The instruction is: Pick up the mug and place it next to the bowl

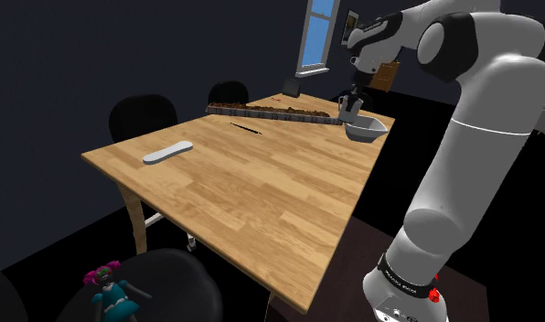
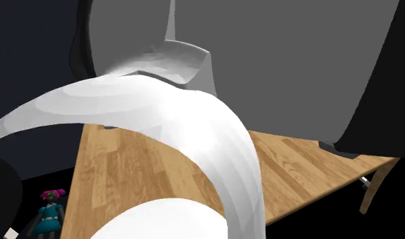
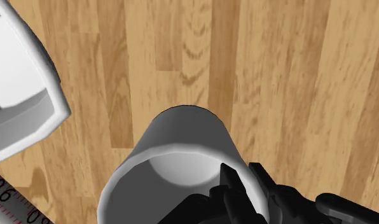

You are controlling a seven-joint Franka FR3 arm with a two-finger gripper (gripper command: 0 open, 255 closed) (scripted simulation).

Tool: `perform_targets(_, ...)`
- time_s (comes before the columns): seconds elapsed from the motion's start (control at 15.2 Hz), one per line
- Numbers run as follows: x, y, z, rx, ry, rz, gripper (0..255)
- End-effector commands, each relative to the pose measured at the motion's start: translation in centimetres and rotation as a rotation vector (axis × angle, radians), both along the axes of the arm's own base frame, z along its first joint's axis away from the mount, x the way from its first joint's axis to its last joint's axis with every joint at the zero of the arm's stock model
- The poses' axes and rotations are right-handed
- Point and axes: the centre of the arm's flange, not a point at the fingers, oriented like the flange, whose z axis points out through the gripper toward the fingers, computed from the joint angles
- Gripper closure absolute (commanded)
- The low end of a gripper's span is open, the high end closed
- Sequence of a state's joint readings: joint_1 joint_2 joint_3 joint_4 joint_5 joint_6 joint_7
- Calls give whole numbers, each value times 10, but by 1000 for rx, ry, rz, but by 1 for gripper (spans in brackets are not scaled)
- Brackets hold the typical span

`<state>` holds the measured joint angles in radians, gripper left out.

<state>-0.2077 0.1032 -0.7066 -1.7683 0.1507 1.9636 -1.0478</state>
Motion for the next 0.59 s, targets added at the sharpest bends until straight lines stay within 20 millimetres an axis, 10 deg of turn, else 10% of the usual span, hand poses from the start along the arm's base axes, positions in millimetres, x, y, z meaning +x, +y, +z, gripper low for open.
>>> perform_targets(0.0,-3,-27,2,-1,-1,3,255)
perform_targets(0.53,-16,-105,-9,-1,-1,3,255)
